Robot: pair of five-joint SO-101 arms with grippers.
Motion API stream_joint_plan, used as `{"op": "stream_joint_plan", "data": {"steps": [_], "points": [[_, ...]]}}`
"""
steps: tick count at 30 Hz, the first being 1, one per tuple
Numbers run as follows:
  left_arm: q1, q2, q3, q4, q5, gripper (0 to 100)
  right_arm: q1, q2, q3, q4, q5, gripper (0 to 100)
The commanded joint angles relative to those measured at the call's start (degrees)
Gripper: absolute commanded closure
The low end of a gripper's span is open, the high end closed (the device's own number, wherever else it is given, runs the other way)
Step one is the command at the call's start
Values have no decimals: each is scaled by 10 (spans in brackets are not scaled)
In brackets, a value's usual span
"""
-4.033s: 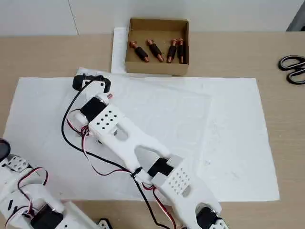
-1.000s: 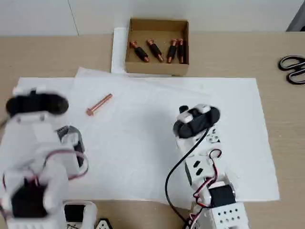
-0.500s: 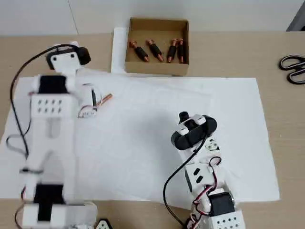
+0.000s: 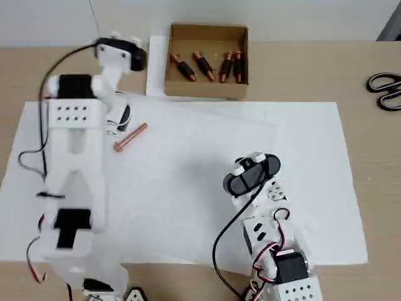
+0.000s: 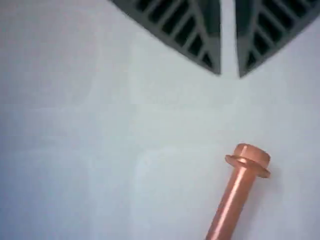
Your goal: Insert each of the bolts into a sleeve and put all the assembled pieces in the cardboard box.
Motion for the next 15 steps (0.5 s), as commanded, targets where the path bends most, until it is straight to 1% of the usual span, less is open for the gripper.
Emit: {"op": "stream_joint_plan", "data": {"steps": [1,3,8,15], "points": [[-5,64,-50,11,-70,934,5,-10,3,2,1,995],[-4,103,-64,11,-120,917,5,-10,3,2,1,995],[-4,157,-91,11,-167,897,5,-10,3,2,1,995],[-8,236,-168,11,-225,884,6,-9,3,2,1,995]]}}
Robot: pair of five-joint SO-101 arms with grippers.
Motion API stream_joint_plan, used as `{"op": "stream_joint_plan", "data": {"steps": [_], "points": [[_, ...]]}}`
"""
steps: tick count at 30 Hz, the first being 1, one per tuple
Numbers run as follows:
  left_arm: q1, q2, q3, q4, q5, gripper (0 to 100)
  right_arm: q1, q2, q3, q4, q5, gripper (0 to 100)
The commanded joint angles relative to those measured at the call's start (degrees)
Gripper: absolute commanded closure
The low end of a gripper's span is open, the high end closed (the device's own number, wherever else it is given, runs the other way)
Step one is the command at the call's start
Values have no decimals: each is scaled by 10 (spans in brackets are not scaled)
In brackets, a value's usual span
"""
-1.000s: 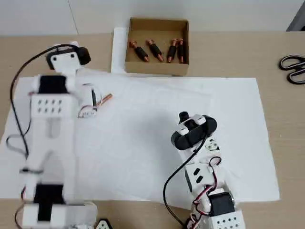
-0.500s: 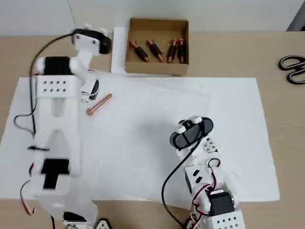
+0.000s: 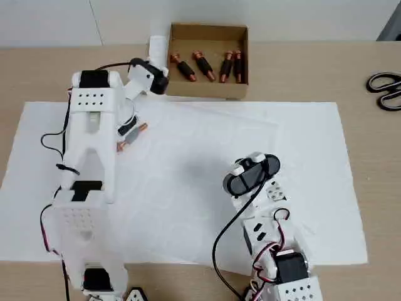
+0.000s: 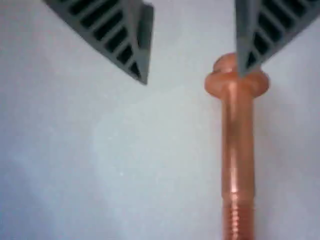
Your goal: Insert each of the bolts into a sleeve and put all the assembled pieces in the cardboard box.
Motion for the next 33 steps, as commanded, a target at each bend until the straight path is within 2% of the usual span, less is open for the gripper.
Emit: {"op": "stream_joint_plan", "data": {"steps": [1,11,20,25,33], "points": [[-4,27,-47,11,-21,884,6,-9,3,1,1,995],[-12,142,-175,11,-21,884,24,-7,3,1,1,995],[-38,174,-172,12,-20,889,24,-6,4,1,1,995],[-34,170,-131,13,-23,998,24,-6,4,1,1,995],[-13,163,-111,14,-27,995,24,-6,4,1,1,995]]}}
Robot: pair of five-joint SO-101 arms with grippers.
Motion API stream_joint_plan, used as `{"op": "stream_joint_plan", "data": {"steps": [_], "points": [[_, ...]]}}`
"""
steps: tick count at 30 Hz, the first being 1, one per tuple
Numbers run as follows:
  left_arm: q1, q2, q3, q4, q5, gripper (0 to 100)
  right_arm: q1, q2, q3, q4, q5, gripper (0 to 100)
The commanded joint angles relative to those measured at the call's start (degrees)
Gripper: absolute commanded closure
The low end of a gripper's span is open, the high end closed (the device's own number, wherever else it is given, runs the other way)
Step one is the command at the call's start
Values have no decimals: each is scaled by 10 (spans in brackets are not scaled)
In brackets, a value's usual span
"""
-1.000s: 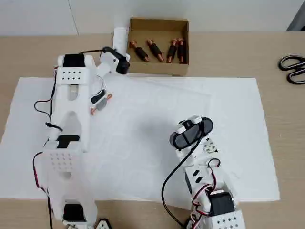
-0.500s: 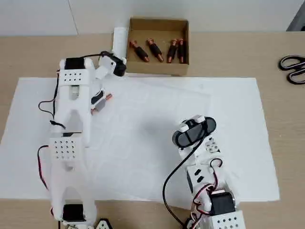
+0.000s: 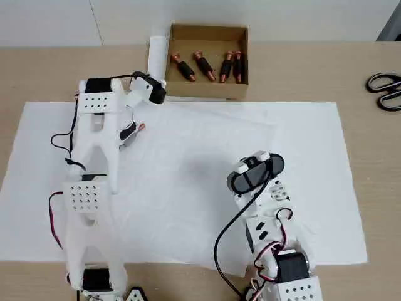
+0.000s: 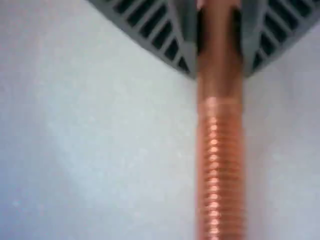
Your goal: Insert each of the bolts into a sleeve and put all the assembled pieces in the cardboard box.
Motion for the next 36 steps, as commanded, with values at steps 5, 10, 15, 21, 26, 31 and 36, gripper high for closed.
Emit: {"op": "stream_joint_plan", "data": {"steps": [5,10,15,21,26,31,36], "points": [[37,-104,89,17,-4,995,4,-6,4,1,1,995],[69,-236,250,16,-5,995,4,-5,4,1,1,995],[84,-361,369,15,-5,995,4,-5,4,1,1,995],[79,-460,413,15,-4,995,4,-5,4,1,1,995],[103,-515,484,16,-37,995,4,-5,4,1,1,995],[120,-541,551,15,-158,995,4,-5,4,1,1,995],[119,-541,555,15,-313,995,4,-5,4,32,1,995]]}}
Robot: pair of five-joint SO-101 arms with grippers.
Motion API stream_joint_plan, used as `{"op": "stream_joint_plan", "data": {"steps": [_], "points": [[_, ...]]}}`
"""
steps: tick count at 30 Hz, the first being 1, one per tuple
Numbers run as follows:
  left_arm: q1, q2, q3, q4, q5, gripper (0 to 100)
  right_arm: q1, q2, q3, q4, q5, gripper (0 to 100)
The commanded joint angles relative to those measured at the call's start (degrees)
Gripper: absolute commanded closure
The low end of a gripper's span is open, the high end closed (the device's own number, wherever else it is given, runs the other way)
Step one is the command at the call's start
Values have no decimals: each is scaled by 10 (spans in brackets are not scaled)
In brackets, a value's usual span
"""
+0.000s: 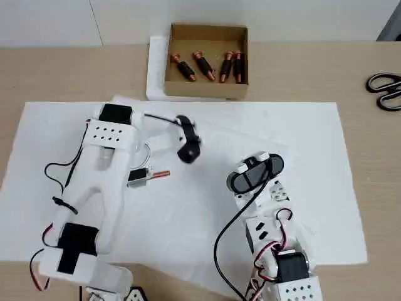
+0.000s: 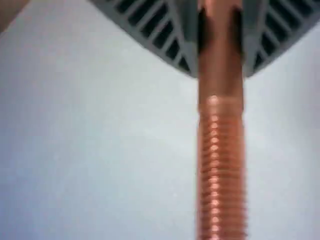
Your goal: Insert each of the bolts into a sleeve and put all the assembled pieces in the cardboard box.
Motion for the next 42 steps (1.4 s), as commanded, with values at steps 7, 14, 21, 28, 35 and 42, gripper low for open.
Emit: {"op": "stream_joint_plan", "data": {"steps": [7,14,21,28,35,42], "points": [[5,-31,-2,5,-311,995,4,-5,4,17,1,993],[-5,55,-7,-140,-320,995,5,-5,4,17,1,993],[-17,136,-85,-201,-255,984,7,-5,4,17,1,993],[-28,167,-102,-201,-196,819,21,-9,4,16,1,993],[-28,164,-156,-158,-159,818,22,-9,4,16,1,993],[-15,164,-334,9,20,819,22,-10,4,16,1,993]]}}
